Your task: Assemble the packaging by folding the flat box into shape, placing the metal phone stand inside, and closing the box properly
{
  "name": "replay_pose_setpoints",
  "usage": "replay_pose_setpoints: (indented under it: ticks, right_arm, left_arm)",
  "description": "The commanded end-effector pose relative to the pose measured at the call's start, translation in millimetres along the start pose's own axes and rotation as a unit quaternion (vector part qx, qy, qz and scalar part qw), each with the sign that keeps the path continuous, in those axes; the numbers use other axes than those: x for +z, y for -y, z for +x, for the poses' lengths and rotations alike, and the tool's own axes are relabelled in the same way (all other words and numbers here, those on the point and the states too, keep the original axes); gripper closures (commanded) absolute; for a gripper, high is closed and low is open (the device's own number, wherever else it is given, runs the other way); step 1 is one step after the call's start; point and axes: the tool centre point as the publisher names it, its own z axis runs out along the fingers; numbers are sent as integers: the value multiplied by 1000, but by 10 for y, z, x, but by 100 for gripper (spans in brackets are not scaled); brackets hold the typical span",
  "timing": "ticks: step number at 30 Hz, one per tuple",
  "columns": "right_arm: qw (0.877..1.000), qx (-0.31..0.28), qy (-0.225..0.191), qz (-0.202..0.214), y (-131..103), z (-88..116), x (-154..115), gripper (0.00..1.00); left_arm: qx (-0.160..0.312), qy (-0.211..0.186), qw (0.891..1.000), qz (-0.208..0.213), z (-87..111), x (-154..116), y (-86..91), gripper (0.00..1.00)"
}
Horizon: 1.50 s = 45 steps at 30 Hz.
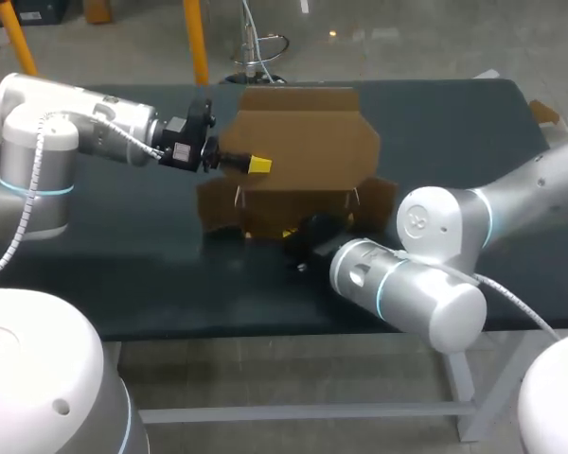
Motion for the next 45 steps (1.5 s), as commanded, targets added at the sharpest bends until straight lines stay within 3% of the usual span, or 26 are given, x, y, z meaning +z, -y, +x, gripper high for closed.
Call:
replay_pose_setpoints:
  ticks: [1,11,24,32,36,38,45]
  right_arm:
    - [1000,0,2,-2,48,19,40,100]
    - [1000,-2,-1,-7,36,48,-35,100]
    - [999,-4,-16,-37,-27,123,-441,100]
    - [998,0,-54,-36,16,147,-794,100]
    - [997,-6,-65,-29,98,151,-997,71]
    - [997,-7,-74,-24,146,136,-1128,63]
    - [996,-12,-86,-19,261,25,-1523,51]
  left_arm:
    - [-1,-3,1000,-2,-23,4,-24,100]
    - [-1,-3,1000,-2,-23,4,-24,100]
    - [-1,-3,1000,-2,-23,4,-24,100]
    - [-1,-3,1000,-2,-23,4,-24,100]
    - [-1,-3,1000,-2,-23,4,-24,100]
    - [-1,-3,1000,-2,-23,4,-24,100]
    - [-1,-3,1000,-2,-23,4,-24,100]
